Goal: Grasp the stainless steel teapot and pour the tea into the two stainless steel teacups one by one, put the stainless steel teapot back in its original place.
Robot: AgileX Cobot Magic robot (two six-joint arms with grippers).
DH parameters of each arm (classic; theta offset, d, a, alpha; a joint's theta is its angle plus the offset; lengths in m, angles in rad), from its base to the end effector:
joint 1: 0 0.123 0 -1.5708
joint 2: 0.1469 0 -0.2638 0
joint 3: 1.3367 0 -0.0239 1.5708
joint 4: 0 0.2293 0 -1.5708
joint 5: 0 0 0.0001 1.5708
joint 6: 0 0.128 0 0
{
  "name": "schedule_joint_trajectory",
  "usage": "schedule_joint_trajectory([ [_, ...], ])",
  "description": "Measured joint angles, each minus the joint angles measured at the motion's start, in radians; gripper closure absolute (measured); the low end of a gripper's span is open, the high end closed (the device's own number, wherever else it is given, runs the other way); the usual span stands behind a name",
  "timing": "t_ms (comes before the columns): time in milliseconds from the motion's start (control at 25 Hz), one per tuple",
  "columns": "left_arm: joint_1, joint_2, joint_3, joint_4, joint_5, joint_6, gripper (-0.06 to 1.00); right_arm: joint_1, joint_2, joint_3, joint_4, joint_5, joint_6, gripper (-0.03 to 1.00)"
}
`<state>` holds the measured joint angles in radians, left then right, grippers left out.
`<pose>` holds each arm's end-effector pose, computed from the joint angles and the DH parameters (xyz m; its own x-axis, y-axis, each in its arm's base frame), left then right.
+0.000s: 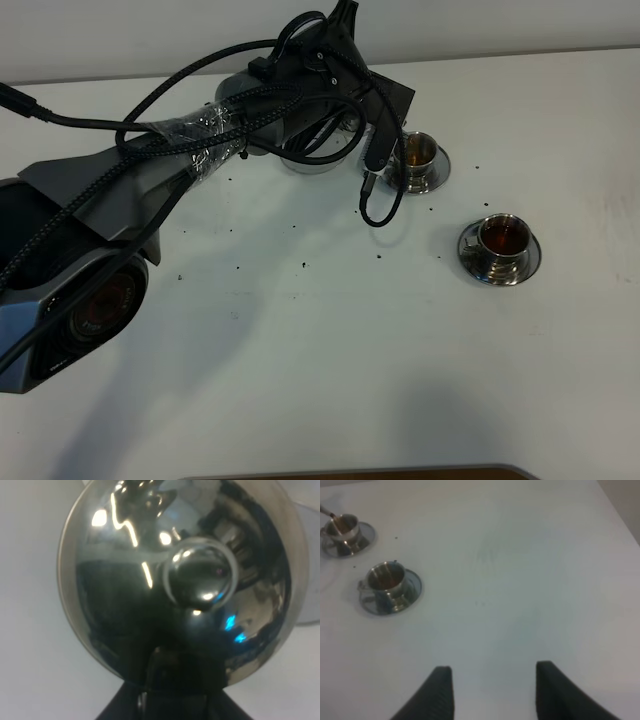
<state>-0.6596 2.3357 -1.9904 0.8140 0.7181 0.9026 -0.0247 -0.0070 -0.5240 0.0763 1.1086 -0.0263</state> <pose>0.4443 -0.2670 0.1686 0.2772 0.8963 0.3461 0.5647 -0.4434 0.6961 0.0247 0.0081 0.2521 -0.4701 0.0194 -0.8824 -0.0319 0.9987 0.0389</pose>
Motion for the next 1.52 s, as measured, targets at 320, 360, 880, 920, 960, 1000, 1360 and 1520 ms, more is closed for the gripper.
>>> schedule_joint_trajectory([
  [320, 0.000, 0.000, 0.000, 0.011, -0.005, 0.038, 0.69, 0.000, 0.000, 0.000, 0.000, 0.000, 0.000, 0.58],
  [360, 0.000, 0.000, 0.000, 0.012, -0.009, 0.049, 0.69, 0.000, 0.000, 0.000, 0.000, 0.000, 0.000, 0.58],
  [880, 0.000, 0.000, 0.000, 0.058, -0.035, 0.079, 0.69, 0.000, 0.000, 0.000, 0.000, 0.000, 0.001, 0.58],
  [920, 0.000, 0.000, 0.000, 0.060, -0.039, 0.079, 0.69, 0.000, 0.000, 0.000, 0.000, 0.000, 0.001, 0.58],
  [960, 0.000, 0.000, 0.000, 0.061, -0.044, 0.079, 0.69, 0.000, 0.000, 0.000, 0.000, 0.000, 0.001, 0.58],
  [1000, 0.000, 0.000, 0.000, 0.062, -0.048, 0.079, 0.69, 0.000, 0.000, 0.000, 0.000, 0.000, 0.001, 0.58],
  [1360, 0.000, 0.000, 0.000, 0.089, -0.073, 0.079, 0.69, 0.000, 0.000, 0.000, 0.000, 0.000, 0.000, 0.58],
  [1520, 0.000, 0.000, 0.000, 0.094, -0.075, 0.079, 0.69, 0.000, 0.000, 0.000, 0.000, 0.000, 0.000, 0.58],
])
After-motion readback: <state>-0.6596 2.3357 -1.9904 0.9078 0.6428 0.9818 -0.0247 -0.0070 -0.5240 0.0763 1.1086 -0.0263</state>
